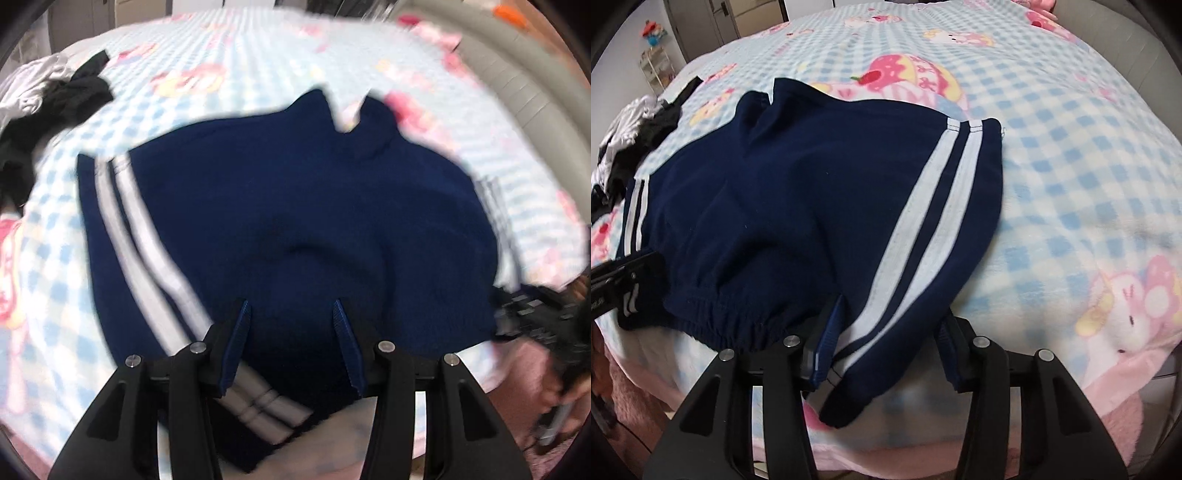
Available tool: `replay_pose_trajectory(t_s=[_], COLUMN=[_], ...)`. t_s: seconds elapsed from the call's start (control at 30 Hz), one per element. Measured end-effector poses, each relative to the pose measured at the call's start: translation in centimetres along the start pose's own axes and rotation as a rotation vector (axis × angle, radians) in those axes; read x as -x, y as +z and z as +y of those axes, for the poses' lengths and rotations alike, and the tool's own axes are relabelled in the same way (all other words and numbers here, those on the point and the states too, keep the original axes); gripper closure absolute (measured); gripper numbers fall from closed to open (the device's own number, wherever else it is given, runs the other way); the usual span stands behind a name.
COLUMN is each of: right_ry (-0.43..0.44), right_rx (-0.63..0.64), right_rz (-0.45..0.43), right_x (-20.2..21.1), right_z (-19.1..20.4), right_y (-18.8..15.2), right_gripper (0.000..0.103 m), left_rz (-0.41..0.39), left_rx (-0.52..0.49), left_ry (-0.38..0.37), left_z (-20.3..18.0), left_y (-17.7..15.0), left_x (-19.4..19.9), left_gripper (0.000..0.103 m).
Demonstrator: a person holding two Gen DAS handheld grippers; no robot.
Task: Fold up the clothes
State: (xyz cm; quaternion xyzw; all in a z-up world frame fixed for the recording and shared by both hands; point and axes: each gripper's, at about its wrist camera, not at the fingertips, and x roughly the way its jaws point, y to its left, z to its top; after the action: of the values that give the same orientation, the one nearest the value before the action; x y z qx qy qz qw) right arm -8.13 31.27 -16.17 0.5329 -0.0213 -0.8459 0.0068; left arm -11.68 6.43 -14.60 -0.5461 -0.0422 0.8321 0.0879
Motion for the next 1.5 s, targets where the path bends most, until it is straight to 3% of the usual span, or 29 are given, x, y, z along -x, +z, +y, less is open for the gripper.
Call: replay_pose_trajectory(t_s=[0.07,0.27,0.3,0.43,0.47,0.53,0.6,0.77,0.93,1.1,1.2,1.3,1.37,1.47,1.5], right_ry=[0.008,0.163,0.165,-0.02,-0.034,-0.031,-0.016,0.166,0.071,0.122,0.184,0.147,0.135,0.123,0.116], right_rx=[-0.009,-0.093,-0.082,0.032,0.035,0.021,-0.004,-0.106,-0.052,-0.099,-0.12,-0.096,-0.096,-0.101,-0.113], right_rz=[-0.011,-0.02,-0.016,-0.008,-0.004,0.004,0.008,-0.009,0.034,0.021,0.023,0.013,0.009,0.027,0.032], right_x=[0.7,1.7,1.7,1.4,1.4,1.5,1.6,1.8,0.0,0.3,-0.2,-0.4,-0.3,1.1,0.8], right_z=[-0.4,-1.8,-1.5,0.1,0.0,-0.6,-1.4,-2.0,-0.4,-0.8,-0.6,-0.2,-0.2,-1.3,-1.4], right_y=[-0.3,-0.1,-0.1,-0.6,-0.7,-1.1,-1.2,-0.4,-0.5,-0.4,-0.3,0.1,-0.1,-1.1,-1.0], right_gripper=[0.055,0.056,0.057,0.057,0.055,0.052,0.052,0.052,0.053,0.053,0.062,0.076,0.079,0.074,0.064], left_rz=[0.006,-0.1,-0.098,-0.052,-0.038,-0.018,-0.041,-0.09,-0.037,-0.117,-0.139,-0.067,-0.02,-0.007,-0.021], left_rx=[0.008,0.032,0.026,-0.018,-0.03,-0.047,-0.021,0.029,0.046,0.036,0.012,-0.001,0.013,0.041,0.041], left_ry=[-0.028,-0.137,-0.143,-0.091,-0.075,-0.051,-0.082,-0.068,-0.028,-0.085,-0.128,-0.083,-0.071,-0.095,-0.1], left_z=[0.4,0.1,-0.2,-0.5,-0.4,-0.3,0.4,1.2,2.4,1.2,0.1,0.5,1.4,2.1,2.2], left_y=[-0.4,-0.2,0.0,-0.8,-1.1,-1.6,-1.5,-0.7,-1.1,-0.8,0.2,-1.0,-2.0,-2.5,-2.3], left_x=[0.2,2.0,1.7,0.6,0.3,0.0,0.9,2.1,1.6,2.4,2.3,1.5,0.9,0.6,1.0], left_gripper=[0.054,0.054,0.054,0.055,0.055,0.055,0.055,0.055,0.061,0.061,0.061,0.061,0.061,0.061,0.061])
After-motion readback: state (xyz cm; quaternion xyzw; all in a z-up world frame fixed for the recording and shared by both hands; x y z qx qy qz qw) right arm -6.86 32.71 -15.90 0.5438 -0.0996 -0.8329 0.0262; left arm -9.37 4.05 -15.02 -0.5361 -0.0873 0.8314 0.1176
